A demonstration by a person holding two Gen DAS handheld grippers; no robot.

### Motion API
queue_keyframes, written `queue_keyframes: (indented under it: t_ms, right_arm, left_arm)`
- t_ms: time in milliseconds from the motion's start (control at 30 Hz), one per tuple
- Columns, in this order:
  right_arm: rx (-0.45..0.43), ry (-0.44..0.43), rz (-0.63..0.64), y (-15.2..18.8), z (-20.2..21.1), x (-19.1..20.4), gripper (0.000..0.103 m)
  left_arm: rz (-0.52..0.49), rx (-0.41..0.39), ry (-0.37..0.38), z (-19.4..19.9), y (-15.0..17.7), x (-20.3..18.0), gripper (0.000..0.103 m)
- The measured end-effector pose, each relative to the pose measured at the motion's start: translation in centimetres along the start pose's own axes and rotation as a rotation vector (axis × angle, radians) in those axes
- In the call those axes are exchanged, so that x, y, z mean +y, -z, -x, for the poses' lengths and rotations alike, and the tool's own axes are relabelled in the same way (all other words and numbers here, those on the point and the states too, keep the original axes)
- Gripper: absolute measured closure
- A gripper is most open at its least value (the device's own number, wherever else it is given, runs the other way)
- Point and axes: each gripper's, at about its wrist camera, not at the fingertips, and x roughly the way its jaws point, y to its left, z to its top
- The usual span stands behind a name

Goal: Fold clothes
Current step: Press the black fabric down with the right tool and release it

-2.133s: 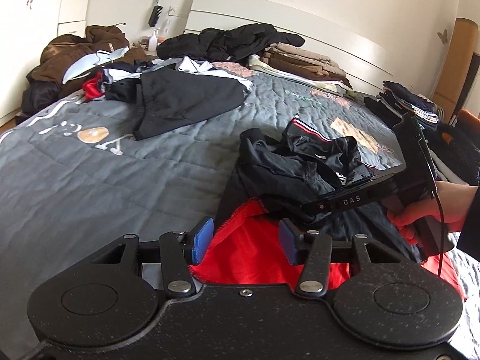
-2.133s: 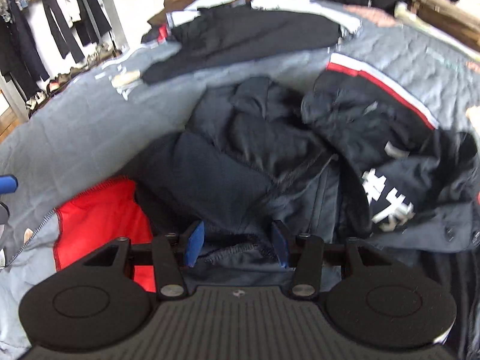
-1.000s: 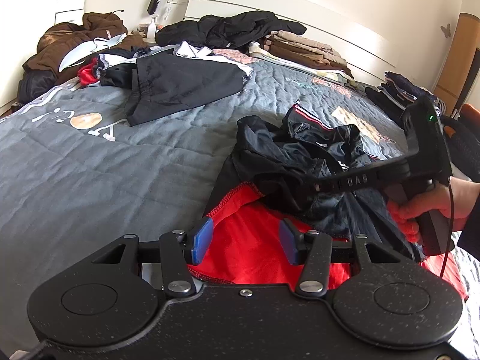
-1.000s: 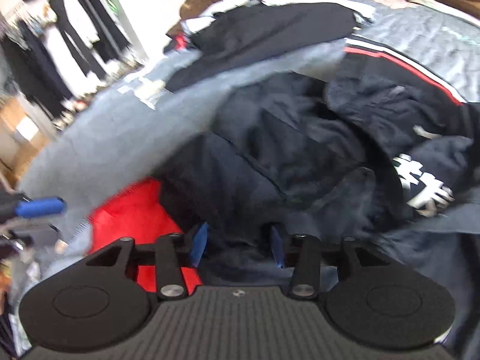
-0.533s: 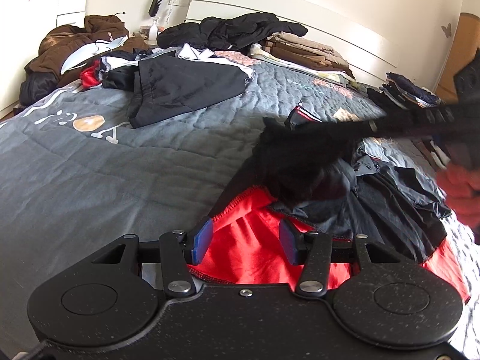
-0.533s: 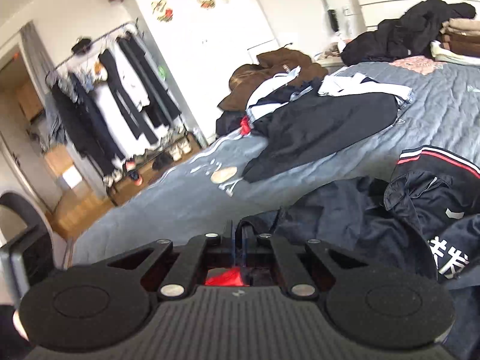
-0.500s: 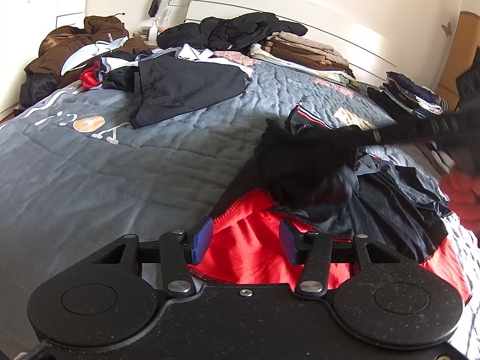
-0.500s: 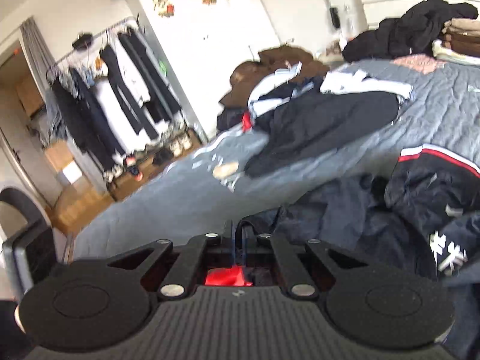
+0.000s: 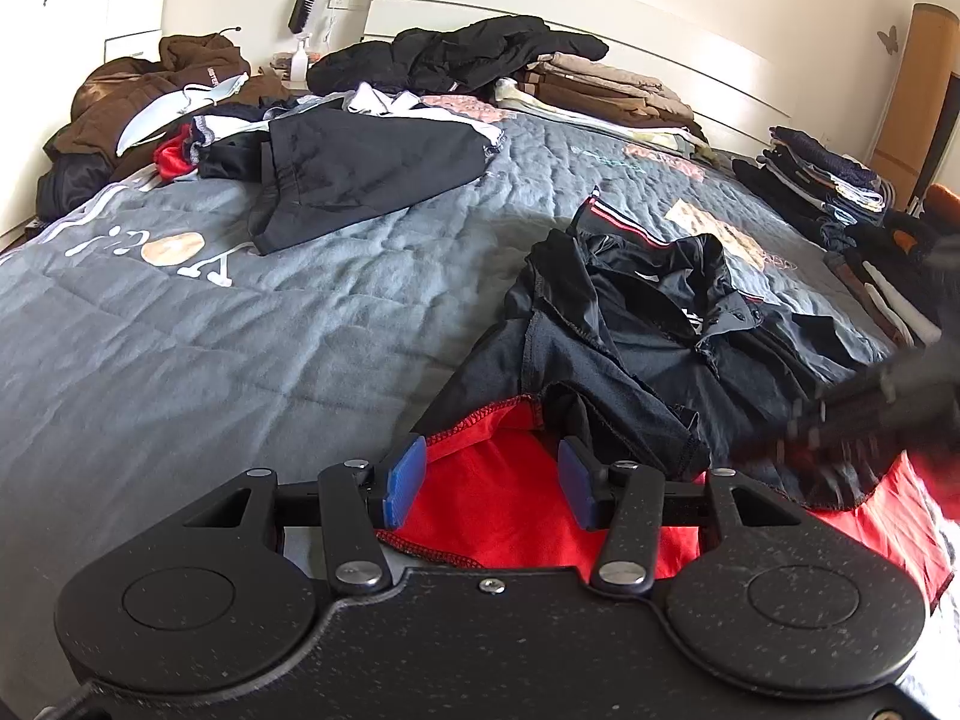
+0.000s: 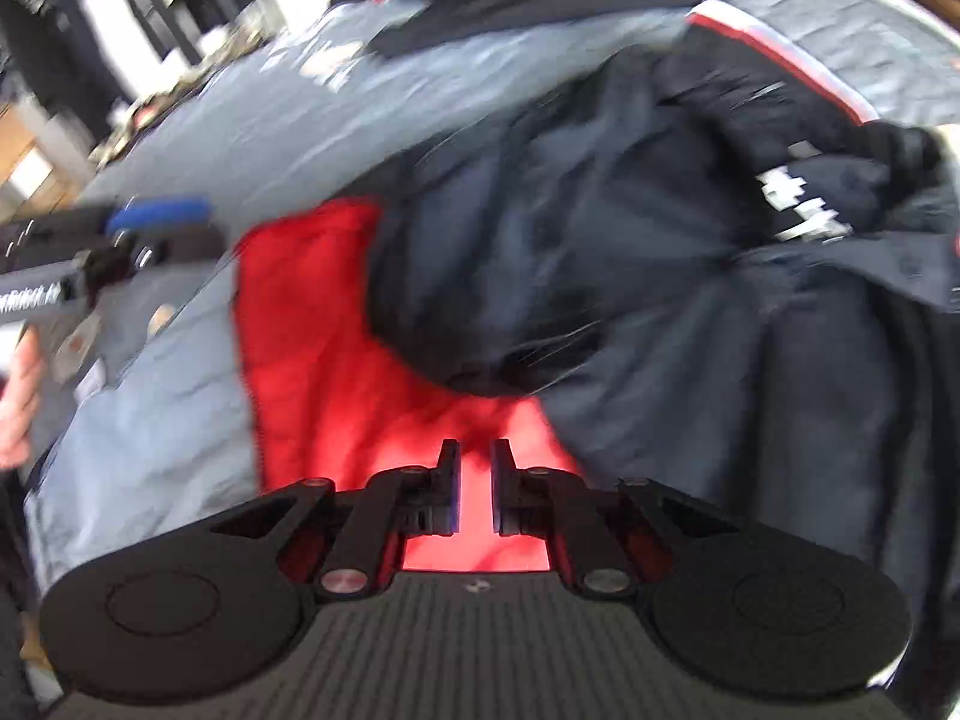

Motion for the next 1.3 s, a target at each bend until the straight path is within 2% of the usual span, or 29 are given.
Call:
queue_keyframes:
  t_ms: [67,167,267,400,467,533,633,833,967,1067,1100,1133,1167,1200,1300]
  right_arm:
    - [-0.061,0.053,0.017,-0.5,0.4,-0.7,0.091]
    - [-0.095,0.111,0.109,-1.7,-0.3,-1.1,0.090]
    - [-0.040,0.193,0.303,-2.2,-2.4,0.2,0.089]
    - [0.024,0.208,0.481,-1.8,-4.3,1.8,0.088]
    - [0.021,0.250,0.554,-1.6,-4.9,2.6,0.084]
    - [0.013,0.291,0.595,-1.6,-5.2,2.9,0.071]
    - [0.025,0.325,0.659,-1.5,-4.9,3.3,0.058]
    - [0.053,0.321,0.743,-0.8,-3.9,3.5,0.053]
    - [0.011,0.336,0.754,-0.9,-4.8,3.6,0.053]
    - [-0.032,0.317,0.732,-1.4,-5.0,3.3,0.058]
    - [-0.042,0.313,0.719,-1.6,-5.1,3.2,0.065]
    - [-0.050,0.312,0.702,-1.8,-5.1,3.1,0.079]
    - [-0.064,0.318,0.698,-2.0,-5.0,3.1,0.087]
    - [-0.083,0.329,0.701,-2.0,-4.8,3.1,0.099]
    - [-0.187,0.312,0.613,-2.9,-3.0,2.5,0.102]
  left_arm:
    - [-0.004,0.002,-0.002,-0.1,0.0,-0.1,0.054]
    - [-0.008,0.006,-0.003,-0.3,0.1,-0.1,0.054]
    - [-0.007,0.009,-0.001,-0.3,0.1,0.0,0.054]
    - [-0.003,0.016,0.002,-0.4,0.2,0.1,0.054]
    - [-0.004,0.018,0.003,-0.4,0.2,0.0,0.054]
    - [-0.005,0.018,0.005,-0.3,0.2,0.0,0.054]
    - [-0.005,0.016,0.007,-0.3,0.2,0.0,0.054]
    - [-0.009,0.020,0.008,-0.4,0.3,-0.2,0.054]
    - [-0.012,0.022,0.007,-0.4,0.3,-0.3,0.054]
    - [-0.011,0.027,0.008,-0.5,0.3,-0.2,0.054]
    - [-0.011,0.029,0.009,-0.5,0.3,-0.2,0.054]
    - [-0.010,0.028,0.009,-0.5,0.4,-0.2,0.054]
    - [-0.010,0.028,0.009,-0.5,0.4,-0.2,0.054]
    - [-0.009,0.028,0.009,-0.5,0.4,-0.2,0.054]
    - [-0.007,0.027,0.010,-0.5,0.4,-0.2,0.054]
